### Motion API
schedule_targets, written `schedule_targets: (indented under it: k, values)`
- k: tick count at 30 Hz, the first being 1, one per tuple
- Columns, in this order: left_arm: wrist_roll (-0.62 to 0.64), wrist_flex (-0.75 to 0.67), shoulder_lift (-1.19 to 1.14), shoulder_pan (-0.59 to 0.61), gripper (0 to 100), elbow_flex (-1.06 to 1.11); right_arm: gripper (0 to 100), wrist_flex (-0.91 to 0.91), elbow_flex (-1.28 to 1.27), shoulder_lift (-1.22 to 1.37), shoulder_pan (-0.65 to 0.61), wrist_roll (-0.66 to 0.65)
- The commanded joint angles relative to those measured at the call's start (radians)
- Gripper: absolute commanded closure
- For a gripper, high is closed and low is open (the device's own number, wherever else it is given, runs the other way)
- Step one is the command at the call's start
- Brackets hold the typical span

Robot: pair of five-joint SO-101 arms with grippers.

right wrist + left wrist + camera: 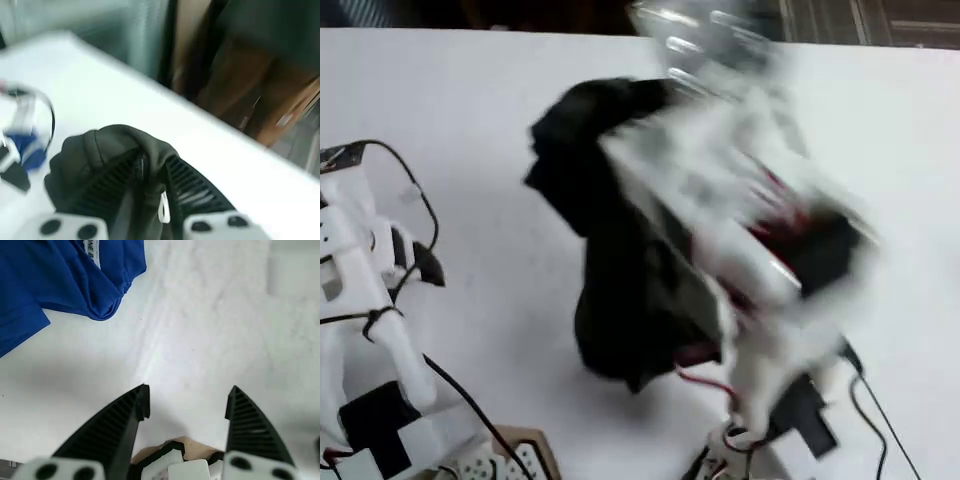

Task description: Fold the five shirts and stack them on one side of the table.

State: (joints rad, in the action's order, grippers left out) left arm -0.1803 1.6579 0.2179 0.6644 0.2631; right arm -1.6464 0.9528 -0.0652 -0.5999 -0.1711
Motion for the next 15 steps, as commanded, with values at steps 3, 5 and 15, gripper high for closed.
schedule_targets:
  k: [3,5,15]
  values:
    - [-0.008,0.008,0.048,0.012,74,-0.041,97.9,0.325,-0.347,0.133,-0.097,0.012]
    - [-0.008,0.008,0.048,0.012,74,-0.041,97.9,0.429,-0.433,0.196,-0.136,0.003]
    - [-0.008,-0.003,0.048,0.011,74,-0.041,78.7,0.433,-0.414,0.553,-0.148,-0.123]
